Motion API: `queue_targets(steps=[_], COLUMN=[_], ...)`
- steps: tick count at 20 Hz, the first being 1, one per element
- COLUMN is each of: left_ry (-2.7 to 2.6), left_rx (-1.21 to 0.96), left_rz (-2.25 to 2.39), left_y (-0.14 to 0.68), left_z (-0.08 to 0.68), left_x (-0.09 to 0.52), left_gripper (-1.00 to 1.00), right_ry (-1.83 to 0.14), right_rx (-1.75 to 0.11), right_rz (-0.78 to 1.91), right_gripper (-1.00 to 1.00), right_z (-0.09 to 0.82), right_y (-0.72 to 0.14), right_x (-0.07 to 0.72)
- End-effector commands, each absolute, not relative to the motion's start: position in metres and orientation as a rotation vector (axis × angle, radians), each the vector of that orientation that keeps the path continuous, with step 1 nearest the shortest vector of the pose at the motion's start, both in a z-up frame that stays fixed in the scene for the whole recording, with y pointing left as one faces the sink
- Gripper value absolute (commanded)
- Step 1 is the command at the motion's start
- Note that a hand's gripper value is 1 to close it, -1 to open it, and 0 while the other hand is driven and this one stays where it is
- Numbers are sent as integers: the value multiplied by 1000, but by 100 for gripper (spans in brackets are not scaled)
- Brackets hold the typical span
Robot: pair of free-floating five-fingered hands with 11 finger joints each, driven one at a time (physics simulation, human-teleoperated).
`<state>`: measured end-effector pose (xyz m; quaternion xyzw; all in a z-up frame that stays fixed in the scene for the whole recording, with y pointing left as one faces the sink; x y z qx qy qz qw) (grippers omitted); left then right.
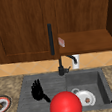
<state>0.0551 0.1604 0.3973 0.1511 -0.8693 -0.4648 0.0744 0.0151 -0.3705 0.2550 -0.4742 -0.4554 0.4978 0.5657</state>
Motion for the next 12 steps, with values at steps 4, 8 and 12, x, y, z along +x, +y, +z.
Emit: queue_targets(steps=[4, 8, 12], left_ry=[-2687, -2681, -2676], left_rx=[539, 453, 429], left_rz=[-1204, -1201, -1196], left_y=[160, 161, 172], left_z=[396, 396, 409], left_x=[56, 57, 57], left_gripper=[-100, -100, -100], right_ry=[-1071, -1071, -1071], right_rx=[-1115, -1115, -1115], right_rz=[1171, 1171, 1171], right_gripper=[0, 0, 0], right_z=[255, 255, 255], right_y=[-371, -371, -371], right_x=[15, 15, 15])
